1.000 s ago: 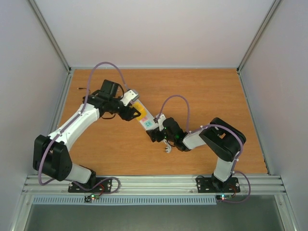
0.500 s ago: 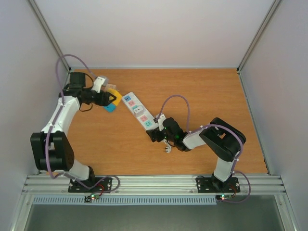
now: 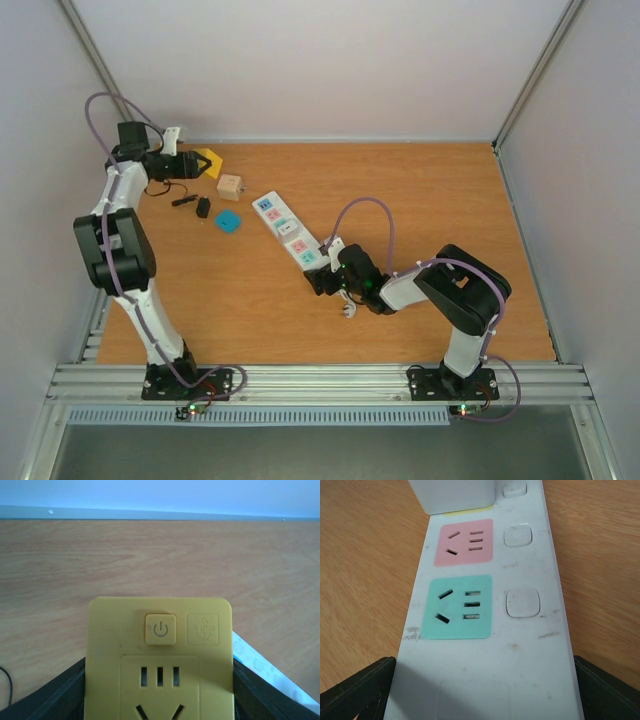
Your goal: Pull the plug off the socket
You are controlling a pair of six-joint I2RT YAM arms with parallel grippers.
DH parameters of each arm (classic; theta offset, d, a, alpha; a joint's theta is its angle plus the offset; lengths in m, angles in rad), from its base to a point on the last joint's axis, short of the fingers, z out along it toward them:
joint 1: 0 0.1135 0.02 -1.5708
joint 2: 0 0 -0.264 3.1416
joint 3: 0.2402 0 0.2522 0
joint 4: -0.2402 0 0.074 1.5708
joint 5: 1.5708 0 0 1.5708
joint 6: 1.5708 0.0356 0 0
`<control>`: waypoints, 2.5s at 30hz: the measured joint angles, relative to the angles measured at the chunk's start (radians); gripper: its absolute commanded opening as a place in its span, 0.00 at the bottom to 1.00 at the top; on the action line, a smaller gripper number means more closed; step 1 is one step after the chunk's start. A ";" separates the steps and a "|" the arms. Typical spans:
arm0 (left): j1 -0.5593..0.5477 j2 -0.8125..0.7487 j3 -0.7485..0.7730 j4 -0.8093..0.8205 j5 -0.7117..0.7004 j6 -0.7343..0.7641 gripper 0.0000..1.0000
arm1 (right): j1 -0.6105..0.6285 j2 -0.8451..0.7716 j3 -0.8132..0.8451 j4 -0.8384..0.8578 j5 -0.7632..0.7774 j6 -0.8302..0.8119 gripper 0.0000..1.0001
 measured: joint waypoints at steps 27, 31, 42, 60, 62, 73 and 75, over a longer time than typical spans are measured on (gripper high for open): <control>0.045 0.444 0.324 0.034 0.112 -0.241 0.37 | 0.000 0.000 0.004 -0.007 -0.001 0.000 0.58; 0.045 0.470 0.336 0.035 0.115 -0.251 0.46 | 0.000 0.000 0.004 -0.007 -0.002 0.000 0.58; 0.047 0.480 0.343 0.036 0.089 -0.258 0.81 | -0.001 0.000 0.004 -0.007 -0.002 0.000 0.65; 0.078 0.473 0.358 0.034 -0.004 -0.247 0.87 | -0.001 0.000 0.004 -0.007 -0.003 0.000 0.73; 0.078 0.467 0.358 0.026 -0.018 -0.237 0.88 | -0.001 0.000 0.004 -0.007 -0.003 0.000 0.73; 0.077 0.288 0.260 -0.005 -0.059 -0.092 0.90 | -0.001 0.000 0.004 -0.007 -0.003 0.000 0.82; 0.077 0.230 0.217 -0.007 -0.061 -0.060 0.89 | -0.001 0.000 0.004 -0.007 -0.003 0.000 0.84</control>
